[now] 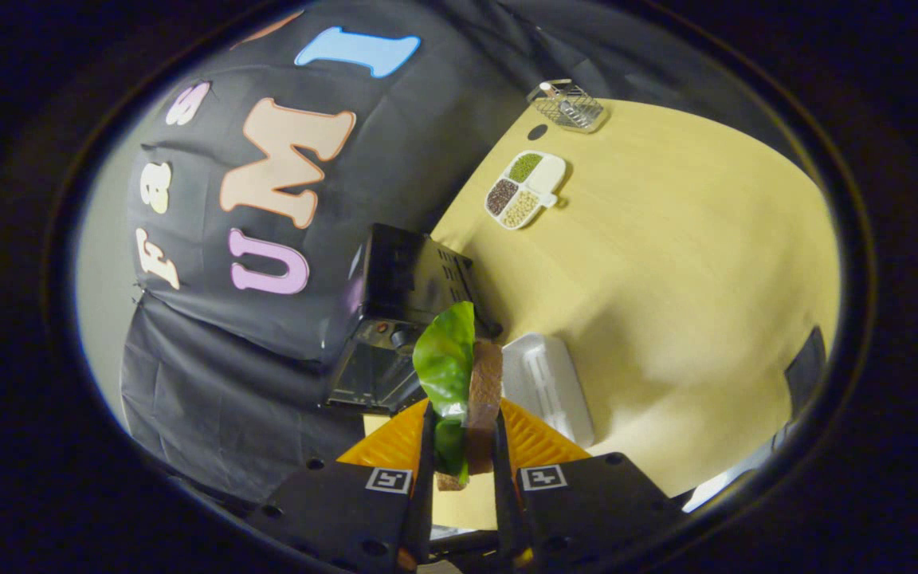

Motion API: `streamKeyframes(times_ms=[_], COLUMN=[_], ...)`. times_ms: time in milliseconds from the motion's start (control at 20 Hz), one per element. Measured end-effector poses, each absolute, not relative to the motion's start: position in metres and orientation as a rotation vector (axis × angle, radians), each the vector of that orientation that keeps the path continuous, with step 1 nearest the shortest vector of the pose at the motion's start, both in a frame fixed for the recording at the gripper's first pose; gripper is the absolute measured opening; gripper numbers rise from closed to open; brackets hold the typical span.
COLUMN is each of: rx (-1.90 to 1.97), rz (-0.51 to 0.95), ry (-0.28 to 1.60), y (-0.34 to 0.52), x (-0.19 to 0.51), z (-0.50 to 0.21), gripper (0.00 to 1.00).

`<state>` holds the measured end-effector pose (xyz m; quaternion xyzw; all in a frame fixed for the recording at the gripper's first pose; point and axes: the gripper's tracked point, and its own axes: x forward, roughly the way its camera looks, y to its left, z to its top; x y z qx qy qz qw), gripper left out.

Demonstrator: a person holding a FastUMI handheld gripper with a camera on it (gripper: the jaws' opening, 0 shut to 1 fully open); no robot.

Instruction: Open the toaster oven, put the food inside, and close the toaster oven door.

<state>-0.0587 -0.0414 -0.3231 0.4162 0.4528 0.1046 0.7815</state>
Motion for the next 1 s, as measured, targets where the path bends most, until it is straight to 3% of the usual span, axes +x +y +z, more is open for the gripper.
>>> streamKeyframes(times_ms=[250,500,1000], rx=[1.012,1.050,1.114], rz=[0.178,0.179,0.236], ry=[0.840,0.830,0.811], y=[0.014,0.072,0.160], x=[-0.095,-0.109,-0.059], z=[-0.307,-0.319,-0.328], gripper=[0.35,0.35,0.35])
